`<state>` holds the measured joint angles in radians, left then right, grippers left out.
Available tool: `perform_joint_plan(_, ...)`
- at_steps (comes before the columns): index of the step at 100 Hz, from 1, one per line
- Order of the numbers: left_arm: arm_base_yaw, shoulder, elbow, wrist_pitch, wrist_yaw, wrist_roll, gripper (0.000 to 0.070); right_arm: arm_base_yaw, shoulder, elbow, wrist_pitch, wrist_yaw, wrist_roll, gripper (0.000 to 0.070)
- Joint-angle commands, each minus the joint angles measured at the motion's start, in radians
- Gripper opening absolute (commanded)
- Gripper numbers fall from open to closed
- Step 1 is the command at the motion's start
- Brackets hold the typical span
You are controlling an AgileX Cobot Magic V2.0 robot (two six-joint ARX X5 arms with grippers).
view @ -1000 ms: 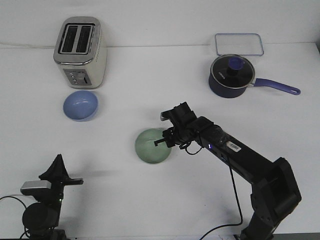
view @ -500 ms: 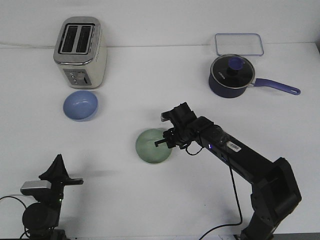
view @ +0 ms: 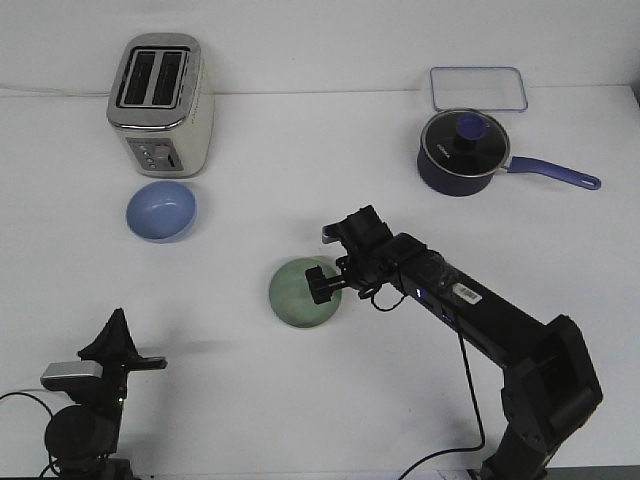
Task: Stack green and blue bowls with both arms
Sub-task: 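Open the right gripper and withdraw it toward the robot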
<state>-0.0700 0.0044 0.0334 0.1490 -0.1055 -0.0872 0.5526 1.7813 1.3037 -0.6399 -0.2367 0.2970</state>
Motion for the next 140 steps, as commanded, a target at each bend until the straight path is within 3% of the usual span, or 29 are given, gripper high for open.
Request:
perform_joint_plan(1,0.0,-0.001,-0.019,0.01,0.001,0.015,0.0011,0.002,0.001,0.02,0.002,-0.001,0.01,0.0655)
perform_joint_plan(25,0.0,-0.001,-0.019,0.01,0.001,0.015,0.0011,-0.062,-0.131,0.02,-0.015,0.016,-0.046,0.0655)
perform_joint_plan(49,0.0,-0.001,-0.019,0.01,0.001,0.015,0.0011,-0.193,-0.314,0.019,-0.119,0.185,-0.173,0.0654)
perform_joint_plan(71,0.0,-0.001,-0.019,0.01,0.001,0.015,0.0011,-0.356,-0.496,-0.051,-0.154,0.186,-0.244,0.0655)
perform_joint_plan(96,0.0,-0.001,-0.019,0.01,0.001,0.015,0.0011,-0.481,-0.774,-0.298,-0.064,0.184,-0.268,0.0655)
perform_joint_plan(124,0.0,-0.001,-0.019,0.01,0.001,0.015,0.0011,-0.489,-1.085,-0.622,0.139,0.185,-0.268,0.0655)
perform_joint_plan(140,0.0,-0.001,-0.019,0.01,0.001,0.015,0.0011,-0.489,-1.17,-0.659,0.156,0.186,-0.268,0.0654)
